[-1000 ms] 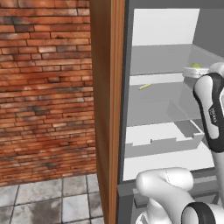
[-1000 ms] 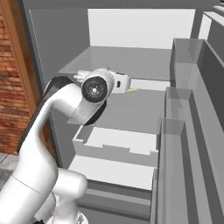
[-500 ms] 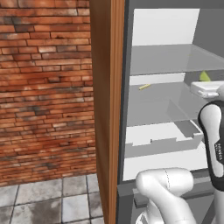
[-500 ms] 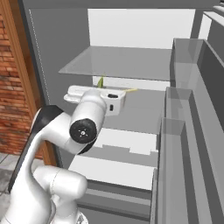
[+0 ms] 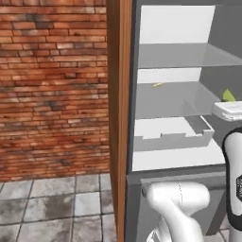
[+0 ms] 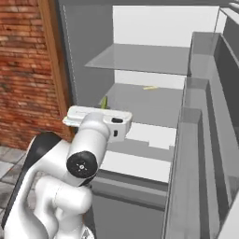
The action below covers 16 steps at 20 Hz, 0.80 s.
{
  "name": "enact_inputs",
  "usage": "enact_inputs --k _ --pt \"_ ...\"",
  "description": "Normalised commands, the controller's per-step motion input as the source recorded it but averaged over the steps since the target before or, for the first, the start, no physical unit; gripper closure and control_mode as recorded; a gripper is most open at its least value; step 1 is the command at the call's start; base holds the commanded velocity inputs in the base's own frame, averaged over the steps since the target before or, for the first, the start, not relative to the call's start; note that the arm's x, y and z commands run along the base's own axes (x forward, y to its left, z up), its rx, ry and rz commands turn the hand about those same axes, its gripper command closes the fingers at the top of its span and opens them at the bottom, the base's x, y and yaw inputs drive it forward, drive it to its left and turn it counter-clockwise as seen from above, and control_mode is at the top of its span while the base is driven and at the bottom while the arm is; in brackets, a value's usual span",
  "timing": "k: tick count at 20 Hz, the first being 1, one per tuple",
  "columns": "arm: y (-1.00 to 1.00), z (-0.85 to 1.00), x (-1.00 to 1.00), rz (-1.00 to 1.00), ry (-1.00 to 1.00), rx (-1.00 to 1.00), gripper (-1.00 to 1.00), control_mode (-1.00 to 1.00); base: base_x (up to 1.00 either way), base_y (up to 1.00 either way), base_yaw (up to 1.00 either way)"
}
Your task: Take the lemon wedge from the fridge and place it on the plate with fish on the dining counter.
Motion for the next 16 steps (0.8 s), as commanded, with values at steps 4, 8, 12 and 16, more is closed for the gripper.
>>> enact_inputs --k 4,8,12,16 --pt "0.00 0.00 0.00 0.00 0.00 0.00 1.00 1.00 -0.64 0.00 0.70" --pt "0.00 0.00 0.00 0.00 0.00 0.00 1.00 1.00 -0.03 0.02 0.94" --pt "0.00 0.00 0.00 0.00 0.00 0.00 1.00 1.00 0.00 0.06 0.95" --pt "0.00 0.00 0.00 0.00 0.00 0.00 1.00 1.00 0.00 0.06 0.95"
